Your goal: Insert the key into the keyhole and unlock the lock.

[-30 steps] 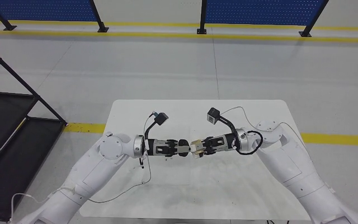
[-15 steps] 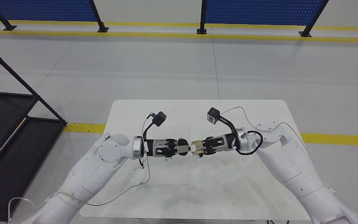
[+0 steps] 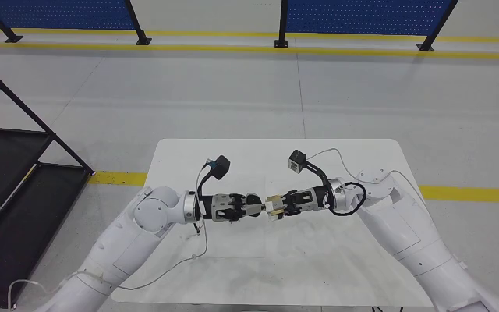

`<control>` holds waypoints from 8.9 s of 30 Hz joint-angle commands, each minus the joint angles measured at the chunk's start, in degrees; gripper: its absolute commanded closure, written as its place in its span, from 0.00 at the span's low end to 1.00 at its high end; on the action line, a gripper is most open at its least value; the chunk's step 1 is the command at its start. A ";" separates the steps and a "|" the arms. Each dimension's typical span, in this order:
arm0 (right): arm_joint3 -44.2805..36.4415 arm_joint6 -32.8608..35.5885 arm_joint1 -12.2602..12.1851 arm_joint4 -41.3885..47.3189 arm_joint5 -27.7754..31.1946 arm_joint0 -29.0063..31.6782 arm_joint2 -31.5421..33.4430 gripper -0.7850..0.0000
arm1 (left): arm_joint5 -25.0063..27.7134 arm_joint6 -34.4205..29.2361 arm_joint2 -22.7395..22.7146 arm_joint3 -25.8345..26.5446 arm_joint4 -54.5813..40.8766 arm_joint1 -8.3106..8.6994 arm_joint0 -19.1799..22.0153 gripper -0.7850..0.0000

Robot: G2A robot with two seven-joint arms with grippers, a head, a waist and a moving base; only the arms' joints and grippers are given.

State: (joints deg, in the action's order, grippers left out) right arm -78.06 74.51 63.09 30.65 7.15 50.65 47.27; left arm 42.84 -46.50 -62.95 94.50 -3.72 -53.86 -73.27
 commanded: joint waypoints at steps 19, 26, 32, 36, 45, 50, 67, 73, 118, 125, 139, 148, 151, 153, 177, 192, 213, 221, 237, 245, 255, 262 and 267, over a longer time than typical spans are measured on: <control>0.00 0.00 0.00 0.00 0.00 0.00 0.00 1.00 | 4.97 9.02 -1.95 2.93 14.26 -0.11 -1.88 1.00; 0.00 0.00 0.00 0.00 0.00 0.00 0.00 1.00 | 5.84 12.05 -2.66 3.84 19.24 -0.14 -2.60 1.00; 0.00 0.00 0.00 0.00 0.00 0.00 0.00 1.00 | 6.20 15.35 -3.17 5.09 24.86 -0.24 -3.46 1.00; 0.00 0.00 0.00 0.00 0.00 0.00 0.00 1.00 | 6.15 17.67 -3.35 5.80 28.47 -0.35 -4.02 1.00; 0.00 0.00 0.00 0.00 0.00 0.00 0.00 1.00 | 5.85 23.28 -4.30 7.65 36.56 -0.54 -5.53 1.00; 0.00 0.00 0.00 0.00 0.00 0.00 0.00 1.00 | 5.49 25.48 -4.71 8.71 40.37 -0.58 -6.41 1.00; 0.00 0.00 0.00 0.00 0.00 0.00 0.00 1.00 | 4.00 31.54 -5.23 11.30 52.05 -0.77 -8.43 1.00; 0.00 0.00 0.00 0.00 0.00 0.00 0.00 1.00 | 3.49 33.10 -5.44 11.76 54.92 -0.81 -8.88 1.00; 0.00 0.00 0.00 0.00 0.00 0.00 0.00 1.00 | 3.23 33.61 -4.59 10.81 55.00 -1.15 -8.55 1.00; 0.00 0.00 0.00 0.00 0.00 0.00 0.00 1.00 | 3.20 33.50 -5.16 11.68 56.13 -1.05 -8.76 1.00; 0.00 0.00 0.00 0.00 0.00 0.00 0.00 1.00 | 2.78 33.75 -7.71 15.05 58.85 -0.59 -10.84 1.00; 0.00 0.00 0.00 0.00 0.00 0.00 0.00 1.00 | 3.44 33.59 -8.03 15.79 60.42 -0.44 -11.50 1.00; 0.00 0.00 0.00 0.00 0.00 0.00 0.00 1.00 | 3.32 33.81 -7.88 15.91 60.92 -0.46 -11.60 1.00; 0.00 0.00 0.00 0.00 0.00 0.00 0.00 1.00 | 3.18 34.00 -7.79 15.97 61.38 -0.47 -11.62 1.00; 0.00 0.00 0.00 0.00 0.00 0.00 0.00 1.00 | -1.24 38.18 -7.83 20.02 75.06 -0.47 -13.75 1.00; 0.00 0.00 0.00 0.00 0.00 0.00 0.00 1.00 | -1.43 39.01 -8.41 19.99 75.48 -0.44 -14.18 0.62; 0.00 0.00 0.00 0.00 0.00 0.00 0.00 1.00 | -0.27 41.61 -19.39 17.98 67.60 0.66 -20.14 0.00; 0.00 0.00 0.00 0.00 0.00 0.00 0.00 1.00 | -0.20 41.47 -20.04 17.90 67.04 0.71 -20.62 0.00; 2.45 -4.28 -1.84 -20.36 -12.91 1.55 -1.07 1.00 | -0.20 41.47 -20.04 17.90 67.04 0.71 -20.62 0.00; 2.71 -4.88 -1.26 -25.75 -16.80 1.29 -4.45 1.00 | -0.20 41.47 -20.04 17.90 67.04 0.71 -20.62 0.00; 2.40 -6.15 -0.79 -32.21 -21.25 0.33 -7.04 1.00 | -0.20 41.47 -20.04 17.90 67.04 0.71 -20.62 0.00; 2.74 -7.50 -0.47 -34.07 -23.83 0.36 -7.82 1.00 | -0.20 41.47 -20.04 17.90 67.04 0.71 -20.62 0.00; 2.92 -8.31 -0.19 -34.85 -25.49 0.33 -8.24 1.00 | -0.20 41.47 -20.04 17.90 67.04 0.71 -20.62 0.00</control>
State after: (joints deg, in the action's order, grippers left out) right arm -75.15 66.36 62.84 -4.12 -17.95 50.98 39.09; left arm 42.64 -5.03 -82.99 112.40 63.33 -53.15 -93.89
